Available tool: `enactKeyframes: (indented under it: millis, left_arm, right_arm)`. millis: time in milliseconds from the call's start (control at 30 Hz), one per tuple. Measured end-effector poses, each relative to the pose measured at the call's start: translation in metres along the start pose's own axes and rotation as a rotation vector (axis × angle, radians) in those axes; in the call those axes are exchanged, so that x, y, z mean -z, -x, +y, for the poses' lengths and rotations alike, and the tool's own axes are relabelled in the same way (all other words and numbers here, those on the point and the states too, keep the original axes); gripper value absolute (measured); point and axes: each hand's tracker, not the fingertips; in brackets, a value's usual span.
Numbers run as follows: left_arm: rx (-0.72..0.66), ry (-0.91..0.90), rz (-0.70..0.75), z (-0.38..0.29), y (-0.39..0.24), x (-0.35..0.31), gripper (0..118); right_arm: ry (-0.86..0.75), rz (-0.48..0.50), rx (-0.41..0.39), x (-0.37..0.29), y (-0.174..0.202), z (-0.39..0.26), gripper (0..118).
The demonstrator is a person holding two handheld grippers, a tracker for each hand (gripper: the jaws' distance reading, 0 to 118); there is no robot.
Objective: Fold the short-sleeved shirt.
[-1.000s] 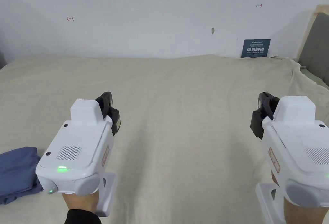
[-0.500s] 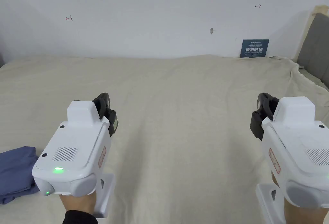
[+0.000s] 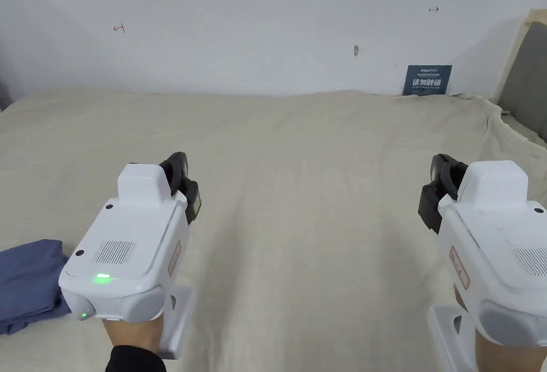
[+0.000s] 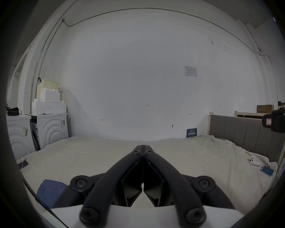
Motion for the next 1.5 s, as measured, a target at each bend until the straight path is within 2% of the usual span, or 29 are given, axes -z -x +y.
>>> enactKeyframes:
  millis: [733,767,800,833,867,900,933,967,1000,1067,1200,1500]
  left_arm:
    - [0.008,0.002,0.008,-0.0024,0.0007,-0.0020,0]
    - [0.016,-0.009,0.022,-0.0030,-0.0002,-0.0031,4]
    - [0.015,-0.022,0.023,-0.0035,-0.0005,-0.0042,10]
    - [0.011,-0.025,0.021,-0.0034,-0.0001,-0.0046,21]
    - [0.005,-0.020,0.021,-0.0026,0.0003,-0.0045,38]
    - [-0.001,-0.011,0.024,-0.0020,0.0003,-0.0035,67]
    - [-0.007,-0.001,0.027,-0.0017,0.0003,-0.0016,85]
    - [-0.013,0.013,0.029,-0.0021,0.0003,0.0003,102]
    - [-0.017,0.016,0.031,-0.0028,0.0009,0.0017,114]
    - [-0.026,0.014,0.026,-0.0042,0.0021,0.0012,117]
    - [-0.029,0.018,0.019,-0.0054,0.0020,-0.0009,118]
    - [0.000,0.000,0.015,-0.0044,-0.0015,-0.0055,118]
  right_arm:
    - [0.006,-0.008,-0.006,0.0024,-0.0030,-0.0053,1]
    - [0.010,-0.005,-0.002,0.0028,-0.0040,-0.0053,3]
    - [0.010,-0.005,0.000,0.0022,-0.0039,-0.0051,12]
    - [0.009,-0.009,-0.001,0.0016,-0.0037,-0.0051,29]
    - [0.012,-0.008,-0.001,0.0019,-0.0045,-0.0052,51]
    - [0.018,-0.011,-0.002,0.0027,-0.0054,-0.0054,79]
    - [0.020,-0.007,0.003,0.0026,-0.0054,-0.0056,96]
    - [0.018,-0.014,0.004,0.0020,-0.0054,-0.0060,102]
    - [0.011,-0.017,0.007,0.0010,-0.0058,-0.0064,103]
    - [0.009,-0.015,0.014,-0.0008,-0.0065,-0.0066,103]
    - [0.015,-0.001,0.024,-0.0016,-0.0085,-0.0072,118]
    - [0.005,-0.015,0.033,-0.0053,-0.0081,-0.0078,118]
